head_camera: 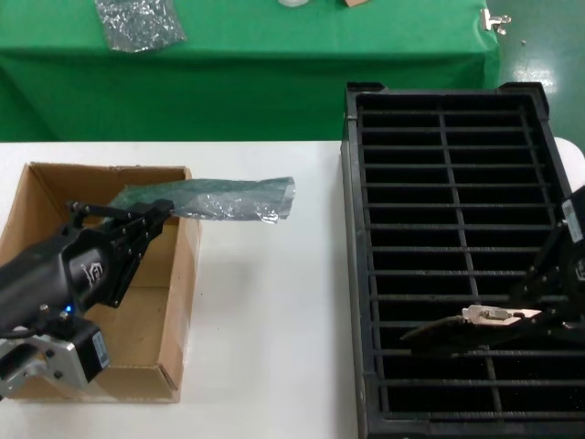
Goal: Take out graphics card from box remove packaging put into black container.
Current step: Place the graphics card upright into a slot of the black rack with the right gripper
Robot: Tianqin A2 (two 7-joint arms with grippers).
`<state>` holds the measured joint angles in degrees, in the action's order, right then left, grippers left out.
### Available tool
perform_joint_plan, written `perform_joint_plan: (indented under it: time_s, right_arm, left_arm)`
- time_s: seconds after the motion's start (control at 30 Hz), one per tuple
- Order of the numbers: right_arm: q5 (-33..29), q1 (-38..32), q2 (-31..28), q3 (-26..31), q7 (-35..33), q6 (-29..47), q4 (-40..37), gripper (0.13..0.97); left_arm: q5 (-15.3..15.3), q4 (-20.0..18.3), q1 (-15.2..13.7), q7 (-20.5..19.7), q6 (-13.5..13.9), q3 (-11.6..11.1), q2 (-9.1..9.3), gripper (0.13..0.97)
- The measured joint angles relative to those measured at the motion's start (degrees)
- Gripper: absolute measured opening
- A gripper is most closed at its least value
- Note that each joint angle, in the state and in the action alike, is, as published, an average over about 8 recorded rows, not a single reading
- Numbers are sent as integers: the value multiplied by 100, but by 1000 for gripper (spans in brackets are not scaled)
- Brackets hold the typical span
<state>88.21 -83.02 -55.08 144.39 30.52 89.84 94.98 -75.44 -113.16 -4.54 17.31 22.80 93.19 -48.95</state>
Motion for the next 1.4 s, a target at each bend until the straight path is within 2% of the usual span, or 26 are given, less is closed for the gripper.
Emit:
perform_joint_plan:
  time_s: [0.1, 0.27, 0.7, 1.4]
  right_arm:
    - [38, -229, 83, 333, 54, 6, -111, 188]
    - [-48, -362, 285, 545, 56, 9, -330, 188]
    - [-403, -356, 781, 635, -222, 10, -927, 188]
    - [-594, -516, 1087, 956, -527, 10, -1385, 188]
  left_arm:
    - [0, 0, 0, 0, 0, 0, 0, 139]
    - [0, 0, 0, 0, 0, 0, 0, 139]
    - [0, 0, 0, 0, 0, 0, 0, 139]
    - [0, 0, 0, 0, 0, 0, 0, 139]
